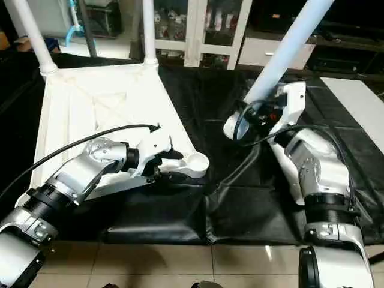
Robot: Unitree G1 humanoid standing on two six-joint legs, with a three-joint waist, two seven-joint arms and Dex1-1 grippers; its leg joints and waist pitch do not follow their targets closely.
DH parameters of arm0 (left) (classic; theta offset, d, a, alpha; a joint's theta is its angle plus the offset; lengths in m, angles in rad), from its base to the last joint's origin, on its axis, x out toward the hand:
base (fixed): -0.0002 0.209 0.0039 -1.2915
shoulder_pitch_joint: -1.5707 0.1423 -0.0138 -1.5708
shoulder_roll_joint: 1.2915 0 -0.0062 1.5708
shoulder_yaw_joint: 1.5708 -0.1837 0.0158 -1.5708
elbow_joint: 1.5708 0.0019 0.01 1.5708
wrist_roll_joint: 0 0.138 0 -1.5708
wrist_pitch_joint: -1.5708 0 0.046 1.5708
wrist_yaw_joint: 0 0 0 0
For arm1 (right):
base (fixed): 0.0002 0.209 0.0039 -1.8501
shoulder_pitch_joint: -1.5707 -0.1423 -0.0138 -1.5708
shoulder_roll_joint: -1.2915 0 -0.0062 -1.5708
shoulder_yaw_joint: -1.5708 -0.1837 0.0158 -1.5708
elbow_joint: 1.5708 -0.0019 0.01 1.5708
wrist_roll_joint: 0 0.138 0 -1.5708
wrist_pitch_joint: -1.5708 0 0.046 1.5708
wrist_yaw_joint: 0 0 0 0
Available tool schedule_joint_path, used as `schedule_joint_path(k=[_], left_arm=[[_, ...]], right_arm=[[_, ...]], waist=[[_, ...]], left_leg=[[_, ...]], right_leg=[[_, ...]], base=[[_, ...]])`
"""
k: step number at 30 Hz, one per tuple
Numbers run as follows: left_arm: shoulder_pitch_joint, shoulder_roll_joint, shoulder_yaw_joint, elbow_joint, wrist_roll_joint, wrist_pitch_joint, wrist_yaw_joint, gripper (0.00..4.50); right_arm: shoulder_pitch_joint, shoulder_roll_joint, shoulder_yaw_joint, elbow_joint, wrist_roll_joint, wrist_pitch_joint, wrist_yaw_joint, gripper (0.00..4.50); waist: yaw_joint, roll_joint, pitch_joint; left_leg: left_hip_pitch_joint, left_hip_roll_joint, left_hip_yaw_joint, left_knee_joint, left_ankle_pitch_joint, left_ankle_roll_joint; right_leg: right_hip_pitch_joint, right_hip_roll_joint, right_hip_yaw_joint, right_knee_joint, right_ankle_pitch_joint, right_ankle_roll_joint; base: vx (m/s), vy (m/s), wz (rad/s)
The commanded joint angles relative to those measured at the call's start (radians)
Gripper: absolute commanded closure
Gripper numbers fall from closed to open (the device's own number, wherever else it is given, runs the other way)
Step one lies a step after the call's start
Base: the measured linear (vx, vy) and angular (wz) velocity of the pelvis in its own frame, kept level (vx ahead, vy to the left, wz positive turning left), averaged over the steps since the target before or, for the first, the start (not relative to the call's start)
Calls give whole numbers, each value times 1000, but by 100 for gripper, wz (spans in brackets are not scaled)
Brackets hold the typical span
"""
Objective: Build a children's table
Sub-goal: Insert table leg to table base
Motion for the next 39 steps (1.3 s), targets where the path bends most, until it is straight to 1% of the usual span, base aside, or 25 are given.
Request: schedule_joint_path(k=[1, 2, 6, 7, 8, 9, 12, 13, 14, 15, 18, 22, 23, 24, 25, 26, 27, 30, 31, 33, 34, 36, 37, 38, 39], left_arm=[[-3, 2, -15, 27, 26, -24, -2, 144], [-9, -2, -13, 59, 47, -47, 21, 172], [-23, -4, -3, 131, 84, -77, 73, 197], [-24, -4, 2, 143, 89, -78, 76, 197], [-22, 0, 7, 151, 95, -75, 76, 220], [-17, 6, 9, 153, 99, -71, 73, 224], [-4, 17, 17, 140, 98, -55, 63, 236], [-1, 20, 18, 135, 96, -50, 58, 263], [0, 21, 18, 134, 96, -48, 56, 263], [4, 24, 19, 134, 100, -47, 50, 270], [12, 35, 27, 142, 106, -40, 38, 288], [18, 51, 12, 137, 122, -34, 15, 321], [19, 52, 11, 136, 123, -34, 13, 321], [33, 69, -7, 102, 130, -4, -23, 349], [41, 80, -18, 81, 134, 10, -43, 349], [42, 82, -19, 79, 135, 12, -45, 352], [49, 92, -28, 61, 138, 26, -60, 356], [71, 113, -39, 17, 146, 68, -83, 395], [76, 120, -44, 10, 150, 78, -91, 395], [85, 128, -51, 3, 160, 84, -94, 399], [90, 131, -49, -2, 161, 91, -94, 427], [101, 132, -43, -19, 159, 108, -97, 439], [106, 133, -42, -29, 158, 117, -101, 439], [113, 135, -42, -44, 155, 117, -109, 443], [121, 135, -38, -60, 149, 116, -111, 450]], right_arm=[[1, -6, -1, -35, 13, 9, 6, 266], [4, -6, 2, -40, 13, 8, 12, 266], [7, -2, 7, -57, 23, 20, 28, 266], [6, -1, 10, -61, 24, 25, 34, 266], [6, 2, 13, -68, 28, 35, 43, 266], [6, 4, 18, -76, 32, 44, 54, 266], [9, 9, 30, -90, 36, 57, 68, 266], [9, 11, 32, -93, 36, 59, 70, 266], [10, 12, 33, -94, 36, 59, 70, 266], [8, 15, 36, -96, 37, 64, 74, 266], [-10, 28, 52, -78, 41, 76, 107, 266], [-17, 33, 69, -55, 44, 98, 148, 266], [-17, 33, 71, -54, 44, 99, 151, 266], [-25, 46, 81, 12, 27, 74, 174, 266], [-34, 56, 78, 51, 22, 59, 178, 266], [-36, 57, 78, 56, 22, 57, 177, 266], [-46, 64, 74, 87, 16, 42, 174, 266], [-88, 90, 57, 174, 17, 7, 163, 266], [-98, 99, 51, 186, 24, 9, 162, 266], [-117, 113, 44, 211, 32, 6, 164, 266], [-127, 121, 42, 223, 37, 7, 167, 266], [-156, 141, 31, 258, 56, 22, 179, 266], [-166, 147, 30, 273, 65, 42, 194, 266], [-171, 151, 36, 282, 67, 59, 210, 266], [-176, 153, 47, 295, 66, 78, 235, 266]], waist=[[-5, -3, -76], [-7, -8, -77], [-10, -10, -78], [-11, -9, -77], [-13, -16, -78], [-12, -15, -78], [-16, -17, -78], [-16, -16, -78], [-17, -22, -78], [-14, -20, -78], [-14, -24, -78], [-17, -22, -76], [-17, -23, -74], [-17, -23, -73], [-20, -21, -68], [-20, -21, -68], [-20, -23, -63], [-23, -20, -60], [-25, -23, -52], [-25, -24, -50], [-26, -24, -50], [-26, -24, -46], [-28, -30, -39], [-28, -41, -34], [-26, -34, -35]], left_leg=[[5, 4, 10, -70, -186, 31], [6, 3, 10, -70, -193, 31], [4, 2, 9, -69, -184, 36], [4, 2, 9, -69, -184, 37], [1, 3, 9, -69, -180, 42], [2, 4, 7, -70, -172, 45], [0, 6, 7, -70, -154, 50], [0, 6, 7, -70, -155, 51], [0, 6, 9, -69, -152, 53], [1, 7, 9, -70, -141, 57], [1, 8, 9, -71, -141, 59], [1, 10, 7, -73, -158, 51], [2, 10, 7, -73, -168, 49], [3, 11, 7, -73, -174, 47], [2, 10, 6, -75, -196, 36], [2, 10, 6, -75, -196, 36], [5, 9, 7, -76, -204, 32], [5, 11, 4, -78, -217, 24], [4, 10, 4, -81, -231, 24], [6, 9, 4, -82, -234, 26], [5, 10, 3, -83, -233, 26], [9, 12, 3, -85, -243, 26], [5, 11, 2, -87, -249, 26], [8, 12, 4, -88, -252, 30], [10, 13, 1, -89, -253, 31]], right_leg=[[70, -45, 26, -77, -324, -181], [69, -45, 26, -80, -348, -170], [67, -46, 24, -83, -381, -146], [66, -46, 24, -83, -383, -147], [67, -46, 24, -84, -378, -148], [66, -47, 24, -80, -375, -150], [66, -49, 25, -76, -350, -161], [66, -50, 25, -76, -346, -164], [66, -50, 25, -76, -343, -165], [65, -51, 27, -73, -326, -173], [65, -52, 26, -70, -309, -182], [64, -54, 26, -72, -320, -185], [64, -54, 26, -74, -335, -180], [62, -56, 27, -74, -344, -181], [59, -57, 26, -80, -400, -168], [59, -57, 26, -80, -400, -168], [54, -57, 28, -84, -419, -166], [53, -56, 26, -83, -431, -165], [50, -55, 27, -85, -454, -156], [48, -55, 27, -88, -468, -149], [49, -56, 27, -87, -469, -149], [44, -56, 28, -89, -476, -148], [44, -55, 27, -89, -488, -148], [39, -56, 28, -95, -495, -146], [41, -57, 29, -91, -501, -146]], base=[[0, 0, 0], [0, 0, 0], [0, 0, 0], [0, 0, 0], [0, 0, 0], [0, 0, 0], [0, 0, 0], [0, 0, 0], [0, 0, 0], [0, 0, 0], [0, 0, 0], [0, 0, 0], [0, 0, 0], [0, 0, 0], [0, 0, 0], [0, 0, 0], [0, 0, 0], [0, 0, 0], [0, 0, 0], [0, 0, 0], [0, 0, 0], [0, 0, 0], [0, 0, 0], [0, 0, 0], [0, 0, 0]])
